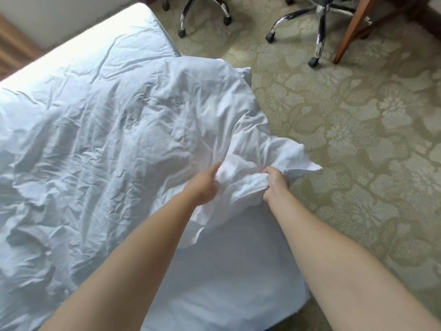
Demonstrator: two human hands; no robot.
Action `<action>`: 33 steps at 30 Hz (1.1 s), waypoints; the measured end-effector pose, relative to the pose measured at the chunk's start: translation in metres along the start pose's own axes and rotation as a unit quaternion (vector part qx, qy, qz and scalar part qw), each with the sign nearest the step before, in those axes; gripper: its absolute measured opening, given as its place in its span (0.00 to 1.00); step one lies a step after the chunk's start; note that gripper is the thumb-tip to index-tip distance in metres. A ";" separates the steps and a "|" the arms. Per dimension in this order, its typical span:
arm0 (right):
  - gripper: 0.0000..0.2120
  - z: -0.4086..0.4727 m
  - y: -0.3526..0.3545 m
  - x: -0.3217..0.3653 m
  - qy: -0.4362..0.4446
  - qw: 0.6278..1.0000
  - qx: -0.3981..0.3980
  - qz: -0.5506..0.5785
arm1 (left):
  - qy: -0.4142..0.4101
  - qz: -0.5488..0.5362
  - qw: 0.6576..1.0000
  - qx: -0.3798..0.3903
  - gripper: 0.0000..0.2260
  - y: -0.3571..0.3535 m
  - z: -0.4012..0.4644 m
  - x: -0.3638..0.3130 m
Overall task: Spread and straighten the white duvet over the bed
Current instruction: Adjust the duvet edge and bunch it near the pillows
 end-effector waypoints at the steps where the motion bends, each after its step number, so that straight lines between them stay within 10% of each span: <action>1: 0.13 -0.020 -0.015 0.005 0.024 1.000 0.012 -0.013 | 0.009 -0.031 0.999 -0.021 0.26 0.007 -0.007 0.004; 10: 0.12 -0.225 -0.139 -0.034 0.268 0.893 0.226 -0.284 | 0.107 -0.368 0.900 -0.208 0.18 0.111 -0.126 0.071; 21: 0.08 -0.320 -0.172 -0.227 0.368 0.540 0.349 -0.671 | 0.035 -0.577 0.789 -0.208 0.10 0.182 -0.283 0.182; 26: 0.19 -0.314 -0.163 -0.288 0.330 0.389 0.298 -0.807 | 0.061 -0.373 0.923 -0.067 0.33 0.176 -0.294 0.227; 29: 0.25 -0.295 -0.159 -0.313 0.327 0.396 0.294 -0.806 | 0.042 -0.297 0.954 -0.030 0.51 0.167 -0.279 0.244; 33: 0.28 -0.276 -0.134 -0.308 0.148 0.426 0.358 -0.817 | 0.039 -0.218 0.974 -0.055 0.45 0.148 -0.259 0.229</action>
Point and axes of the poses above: each hand's wrist, its own z-axis towards the middle knuckle, its own y-axis out of the back of the hand, x = y × z, the point moved 1 cm from there along z, towards the middle knuckle, and after that the axes turned 5 degrees about -y, right-handed, at the moved point
